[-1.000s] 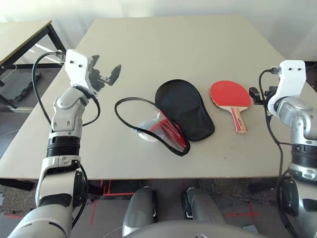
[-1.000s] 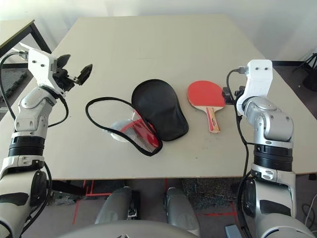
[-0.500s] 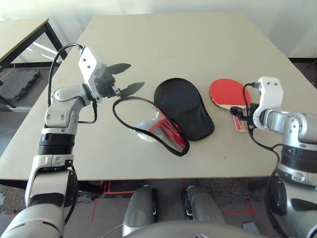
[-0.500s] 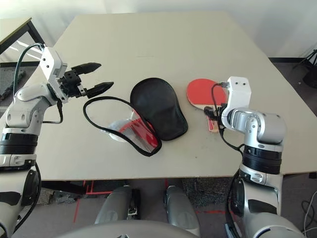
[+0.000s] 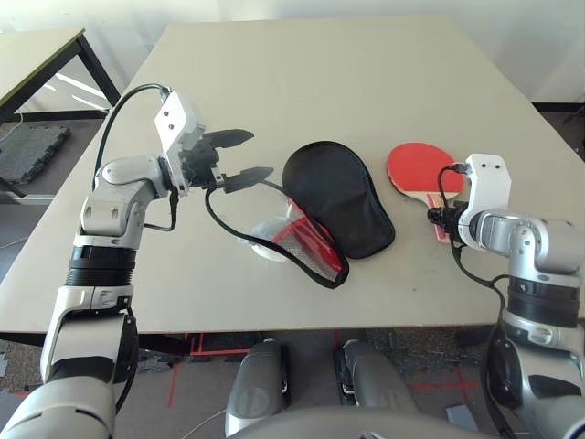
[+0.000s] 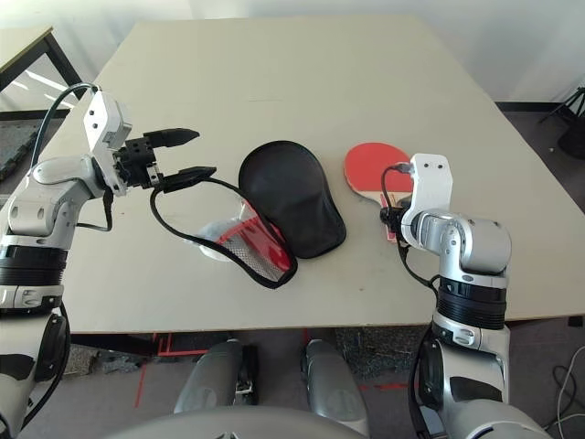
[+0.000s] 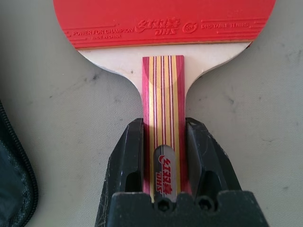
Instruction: Store the ping-pong paddle in its case and zip it.
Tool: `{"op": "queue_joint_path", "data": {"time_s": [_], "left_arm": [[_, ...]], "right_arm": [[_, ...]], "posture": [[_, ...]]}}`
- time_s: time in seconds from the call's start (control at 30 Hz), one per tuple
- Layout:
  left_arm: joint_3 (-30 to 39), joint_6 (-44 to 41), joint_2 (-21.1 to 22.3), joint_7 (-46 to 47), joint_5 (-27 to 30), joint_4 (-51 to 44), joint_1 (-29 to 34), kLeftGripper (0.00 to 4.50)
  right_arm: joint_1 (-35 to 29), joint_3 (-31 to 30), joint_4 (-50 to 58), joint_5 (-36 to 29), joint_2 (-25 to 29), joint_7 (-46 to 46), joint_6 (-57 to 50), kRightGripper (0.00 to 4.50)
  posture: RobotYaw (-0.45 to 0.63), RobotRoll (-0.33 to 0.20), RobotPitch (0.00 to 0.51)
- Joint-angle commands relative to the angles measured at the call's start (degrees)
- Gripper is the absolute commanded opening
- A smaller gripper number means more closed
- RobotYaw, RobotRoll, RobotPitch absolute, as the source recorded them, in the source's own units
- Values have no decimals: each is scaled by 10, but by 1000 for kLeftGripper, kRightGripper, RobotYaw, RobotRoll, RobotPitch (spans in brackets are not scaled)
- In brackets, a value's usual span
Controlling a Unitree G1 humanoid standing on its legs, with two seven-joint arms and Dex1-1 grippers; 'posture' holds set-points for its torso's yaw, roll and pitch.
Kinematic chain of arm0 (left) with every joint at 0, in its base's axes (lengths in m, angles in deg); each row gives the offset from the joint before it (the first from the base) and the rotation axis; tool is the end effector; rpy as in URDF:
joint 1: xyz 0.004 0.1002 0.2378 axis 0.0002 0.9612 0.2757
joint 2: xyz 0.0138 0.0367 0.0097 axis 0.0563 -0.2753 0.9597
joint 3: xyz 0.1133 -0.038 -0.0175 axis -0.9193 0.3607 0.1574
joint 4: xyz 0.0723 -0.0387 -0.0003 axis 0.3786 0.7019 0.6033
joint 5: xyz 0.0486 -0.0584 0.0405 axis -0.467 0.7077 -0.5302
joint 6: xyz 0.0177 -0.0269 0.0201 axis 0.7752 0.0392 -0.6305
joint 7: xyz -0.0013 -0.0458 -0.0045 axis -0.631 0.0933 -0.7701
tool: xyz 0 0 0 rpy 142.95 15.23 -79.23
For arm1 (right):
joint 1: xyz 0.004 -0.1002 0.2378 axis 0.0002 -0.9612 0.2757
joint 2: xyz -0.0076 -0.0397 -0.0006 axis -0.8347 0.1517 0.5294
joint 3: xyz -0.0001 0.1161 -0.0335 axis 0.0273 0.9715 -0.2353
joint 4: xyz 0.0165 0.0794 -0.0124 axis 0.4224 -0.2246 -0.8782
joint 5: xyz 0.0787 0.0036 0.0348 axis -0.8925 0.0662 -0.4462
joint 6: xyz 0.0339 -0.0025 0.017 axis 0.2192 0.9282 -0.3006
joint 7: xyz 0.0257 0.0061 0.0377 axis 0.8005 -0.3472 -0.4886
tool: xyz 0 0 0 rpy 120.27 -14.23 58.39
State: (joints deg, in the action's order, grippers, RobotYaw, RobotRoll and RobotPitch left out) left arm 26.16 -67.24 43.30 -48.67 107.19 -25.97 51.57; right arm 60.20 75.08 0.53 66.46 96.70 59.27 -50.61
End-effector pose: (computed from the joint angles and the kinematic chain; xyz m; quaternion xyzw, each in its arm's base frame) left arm 0.2916 0.2591 0.1768 0.1388 -0.0085 -0.4983 0.8558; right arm 0.2475 -0.2325 0.1180 0.0445 0.3605 -0.0109 0.9316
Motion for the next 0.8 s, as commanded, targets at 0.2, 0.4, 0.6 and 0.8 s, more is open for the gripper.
{"op": "queue_joint_path", "data": {"time_s": [0.2,0.4,0.6,0.8], "left_arm": [[-3,3,20,-24,-1,1,10,4500],[1,19,37,-32,-12,30,2,4500],[4,37,35,-22,-13,36,1,4500],[6,29,34,-14,-5,11,24,4500]], "right_arm": [[53,-6,53,-25,26,39,-39,1104],[109,-25,102,-53,8,62,-100,1104],[116,-56,122,-62,-47,44,-106,1104],[111,-92,128,-64,-95,20,-106,1104]], "posture": [[47,0,115],[54,0,114],[74,0,111],[91,0,108]]}}
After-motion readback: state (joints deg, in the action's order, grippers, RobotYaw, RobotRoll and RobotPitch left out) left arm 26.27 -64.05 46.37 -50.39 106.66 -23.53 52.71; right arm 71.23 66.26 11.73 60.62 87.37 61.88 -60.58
